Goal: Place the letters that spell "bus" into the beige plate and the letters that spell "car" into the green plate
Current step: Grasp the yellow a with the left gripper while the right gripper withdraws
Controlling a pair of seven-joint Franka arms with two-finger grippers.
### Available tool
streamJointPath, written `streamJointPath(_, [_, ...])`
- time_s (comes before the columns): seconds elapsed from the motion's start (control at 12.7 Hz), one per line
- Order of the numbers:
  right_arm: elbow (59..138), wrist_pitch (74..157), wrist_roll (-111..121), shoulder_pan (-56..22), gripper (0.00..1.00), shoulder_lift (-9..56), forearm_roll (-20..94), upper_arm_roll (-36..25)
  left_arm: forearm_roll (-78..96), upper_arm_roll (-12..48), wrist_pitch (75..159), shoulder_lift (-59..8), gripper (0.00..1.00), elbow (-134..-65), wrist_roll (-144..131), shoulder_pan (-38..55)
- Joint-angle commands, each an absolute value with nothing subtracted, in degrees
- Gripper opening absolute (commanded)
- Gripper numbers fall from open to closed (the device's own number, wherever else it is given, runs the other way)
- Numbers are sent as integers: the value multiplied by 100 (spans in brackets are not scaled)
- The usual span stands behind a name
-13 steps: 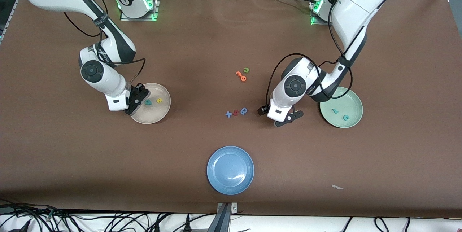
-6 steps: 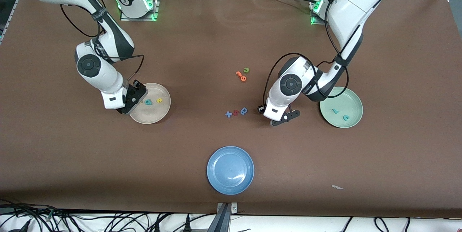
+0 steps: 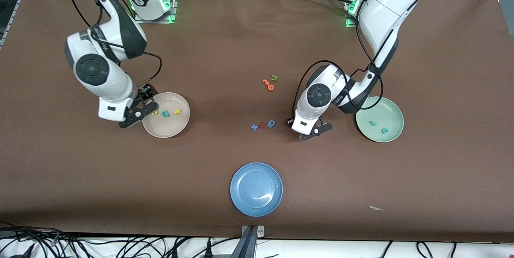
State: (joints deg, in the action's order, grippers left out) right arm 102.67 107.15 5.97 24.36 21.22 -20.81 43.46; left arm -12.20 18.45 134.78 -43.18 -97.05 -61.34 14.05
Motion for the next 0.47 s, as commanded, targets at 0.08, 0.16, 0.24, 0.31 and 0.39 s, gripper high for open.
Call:
streamJointPath(0.08, [8915, 9380, 72, 2557, 99, 2215, -1486, 4246, -1204, 1740, 13447, -4395, 51, -9554, -6239, 1521])
streamJointPath(0.16, [8738, 9247, -51, 2601, 99, 2250, -1459, 4228, -1213, 1740, 13447, -4403, 47, -9554, -6275, 1521])
streamJointPath(0.24, [8710, 9176, -88, 2575, 99, 2215, -1415, 4132, -1204, 1740, 13447, -4403, 44, -9554, -6275, 1521])
streamJointPath(0.31, [8710, 9054, -140, 2401, 99, 2137, -1415, 4009, -1204, 1740, 13447, -4403, 41, -9554, -6284, 1521])
streamJointPath(0.39, [8693, 8905, -149, 2234, 99, 1997, -1363, 3703, -1195, 1749, 13447, -4403, 35, -9554, -6284, 1521])
